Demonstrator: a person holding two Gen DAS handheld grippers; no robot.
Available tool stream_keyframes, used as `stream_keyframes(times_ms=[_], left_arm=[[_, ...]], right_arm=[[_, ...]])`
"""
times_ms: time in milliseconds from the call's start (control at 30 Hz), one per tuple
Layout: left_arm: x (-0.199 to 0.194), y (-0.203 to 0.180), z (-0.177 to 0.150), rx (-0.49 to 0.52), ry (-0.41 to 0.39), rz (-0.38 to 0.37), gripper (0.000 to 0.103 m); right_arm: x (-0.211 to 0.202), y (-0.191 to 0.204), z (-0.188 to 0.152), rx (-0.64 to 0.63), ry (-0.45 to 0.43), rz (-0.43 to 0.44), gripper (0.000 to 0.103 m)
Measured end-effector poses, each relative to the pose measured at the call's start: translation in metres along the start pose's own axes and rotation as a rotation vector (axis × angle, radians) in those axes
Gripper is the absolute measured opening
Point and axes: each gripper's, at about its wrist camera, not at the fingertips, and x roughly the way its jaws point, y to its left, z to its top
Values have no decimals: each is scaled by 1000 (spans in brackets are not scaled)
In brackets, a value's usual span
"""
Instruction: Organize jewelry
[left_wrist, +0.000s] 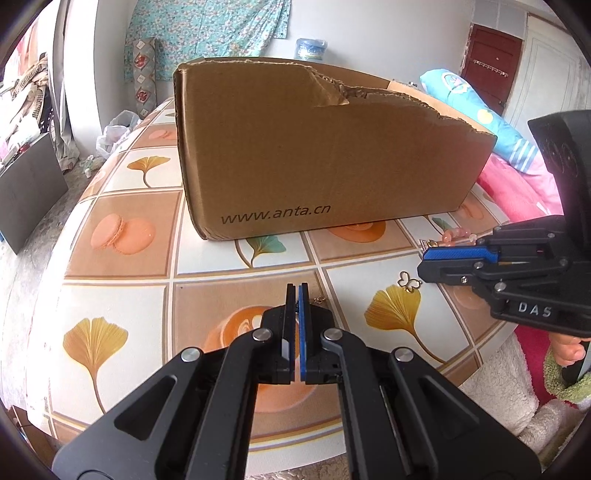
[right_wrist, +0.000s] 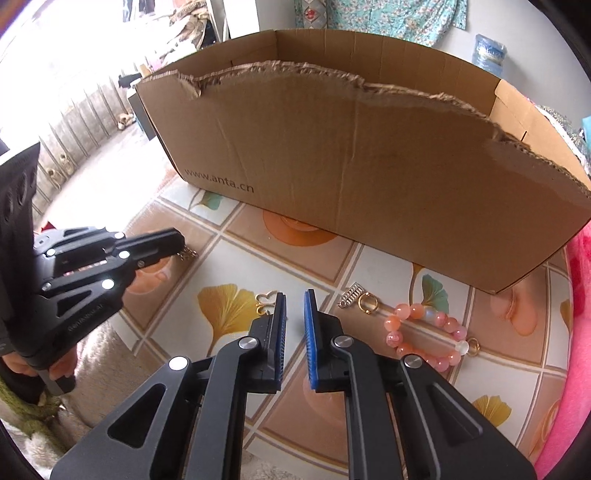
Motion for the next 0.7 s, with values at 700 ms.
stream_keyframes(times_ms=[700], left_arm=[[-1, 1, 1, -11, -7, 0, 1]], right_arm=[[12, 36, -5, 0, -16, 104, 10]])
